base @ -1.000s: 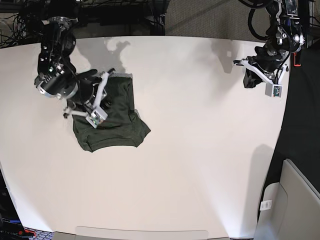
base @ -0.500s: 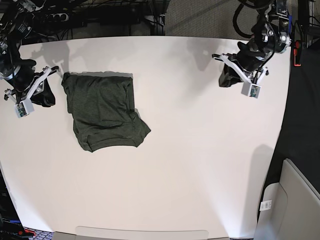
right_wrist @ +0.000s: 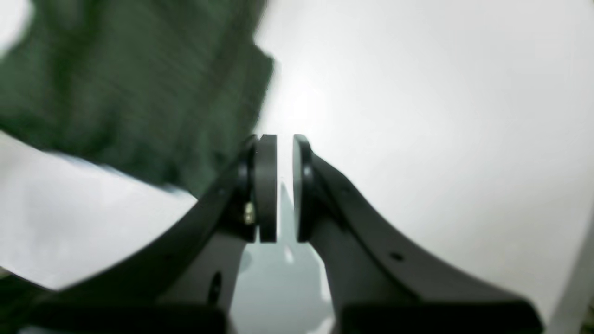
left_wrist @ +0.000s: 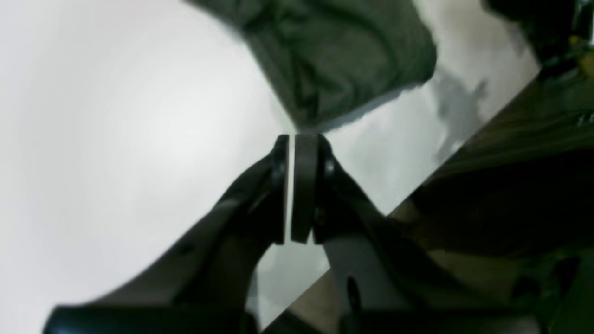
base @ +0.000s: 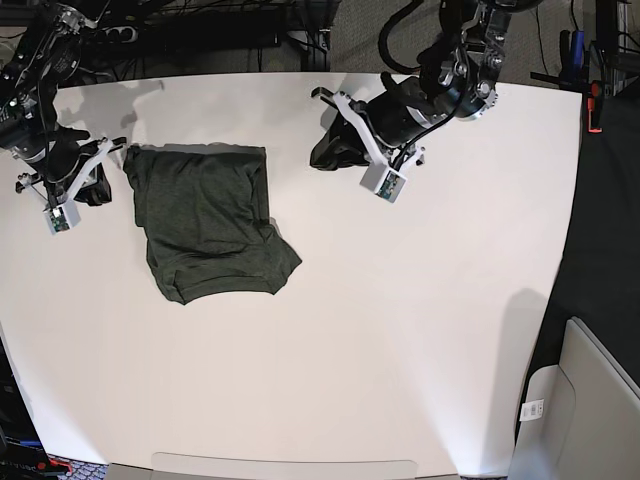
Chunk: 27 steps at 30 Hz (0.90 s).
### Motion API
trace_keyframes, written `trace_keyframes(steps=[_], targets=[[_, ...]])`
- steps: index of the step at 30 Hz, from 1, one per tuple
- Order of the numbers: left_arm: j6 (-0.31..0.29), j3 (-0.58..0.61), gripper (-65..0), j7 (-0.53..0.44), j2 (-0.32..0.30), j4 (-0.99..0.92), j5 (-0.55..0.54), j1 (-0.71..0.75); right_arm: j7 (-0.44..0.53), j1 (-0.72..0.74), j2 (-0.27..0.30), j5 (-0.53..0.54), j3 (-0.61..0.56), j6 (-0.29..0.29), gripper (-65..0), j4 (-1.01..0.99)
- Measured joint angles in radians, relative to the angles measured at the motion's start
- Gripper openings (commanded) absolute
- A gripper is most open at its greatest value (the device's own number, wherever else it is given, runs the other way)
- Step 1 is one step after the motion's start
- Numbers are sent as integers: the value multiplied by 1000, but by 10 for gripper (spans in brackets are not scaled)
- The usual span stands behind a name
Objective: Fold the T-shirt properly
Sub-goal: 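Move both grippers to the bundle's edge and grasp its two corners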
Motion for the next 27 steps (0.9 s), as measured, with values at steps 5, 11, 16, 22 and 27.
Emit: trace_keyframes(steps=[5, 11, 16, 22, 27], targets=[[4, 27, -522, -4, 20, -12, 8, -24, -1, 33, 12, -7, 1, -4, -598, 0], [3, 105, -520, -7, 76, -26, 8, -19, -3, -41, 32, -4, -2, -4, -598, 0], [2, 189, -521, -6, 156, -83, 12, -23, -14, -95, 22, -4, -2, -4, -598, 0], [5, 240, -525, -82, 217, -201, 18, -105, -9, -85, -3, -3, -2, -3, -598, 0], [4, 243, -524, -93, 220, -260, 19, -158, 2, -80, -2, -7, 4, -4, -598, 0]])
